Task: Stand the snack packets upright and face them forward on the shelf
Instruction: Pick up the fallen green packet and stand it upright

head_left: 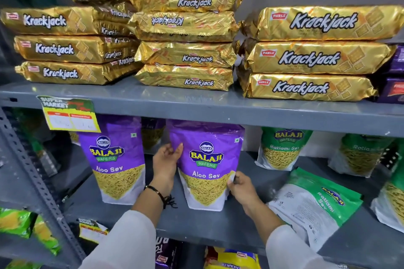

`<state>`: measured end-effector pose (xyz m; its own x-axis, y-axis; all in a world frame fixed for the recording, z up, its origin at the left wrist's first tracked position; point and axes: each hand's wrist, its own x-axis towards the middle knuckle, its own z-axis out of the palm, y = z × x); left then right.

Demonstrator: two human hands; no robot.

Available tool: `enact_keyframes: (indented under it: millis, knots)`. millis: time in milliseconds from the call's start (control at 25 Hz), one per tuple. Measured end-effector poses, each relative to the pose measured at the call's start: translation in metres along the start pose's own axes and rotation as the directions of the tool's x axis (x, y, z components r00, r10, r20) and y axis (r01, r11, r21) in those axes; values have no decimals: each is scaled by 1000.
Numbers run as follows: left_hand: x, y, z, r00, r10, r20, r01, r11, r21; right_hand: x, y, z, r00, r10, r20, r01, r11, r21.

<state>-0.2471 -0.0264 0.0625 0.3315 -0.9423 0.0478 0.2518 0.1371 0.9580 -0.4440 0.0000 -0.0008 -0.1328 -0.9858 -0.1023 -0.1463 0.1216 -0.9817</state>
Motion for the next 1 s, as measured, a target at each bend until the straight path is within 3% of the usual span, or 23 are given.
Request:
enact_keyframes:
  millis: [80,160,200,280,360,480,560,640,680,800,920,1000]
  knots:
    - [-13,-2,-3,960,238,-144,-207,957,204,-7,-16,-11,993,-88,-79,89,996,9]
    - [-41,-8,7,865,481,-145,-374,809,453,-13,-31,-37,975,-117,-188,129,990,54]
    - [-62,-6,19,858,509,-59,-431,780,454,-17,-38,-53,968,-113,-222,124,992,37]
    - [-99,-11,56,865,439,244,-500,797,339,-24,-43,-95,949,-120,-291,127,992,5]
    - [-116,-35,96,790,307,530,-517,800,306,-32,-33,-144,913,-98,-395,123,992,40]
    - [-110,-74,151,798,-32,602,-303,842,446,-45,8,-213,870,117,-479,-92,993,75]
    - [-96,-93,174,795,-260,548,-206,734,647,-55,42,-242,823,274,-497,-268,960,86]
    - [-85,-105,184,765,-453,458,-167,547,820,-59,70,-259,791,384,-477,-337,923,184]
    - [-84,-107,186,749,-510,424,-130,515,847,-59,79,-260,791,438,-428,-359,898,255]
    - [-82,-115,193,691,-620,372,129,612,780,-54,92,-262,837,494,-238,-350,816,461]
    - [-99,-115,193,602,-690,402,365,686,629,-47,91,-263,854,498,-150,-365,780,508]
    - [-106,-121,194,625,-667,405,385,716,583,-49,88,-267,864,478,-158,-337,782,524]
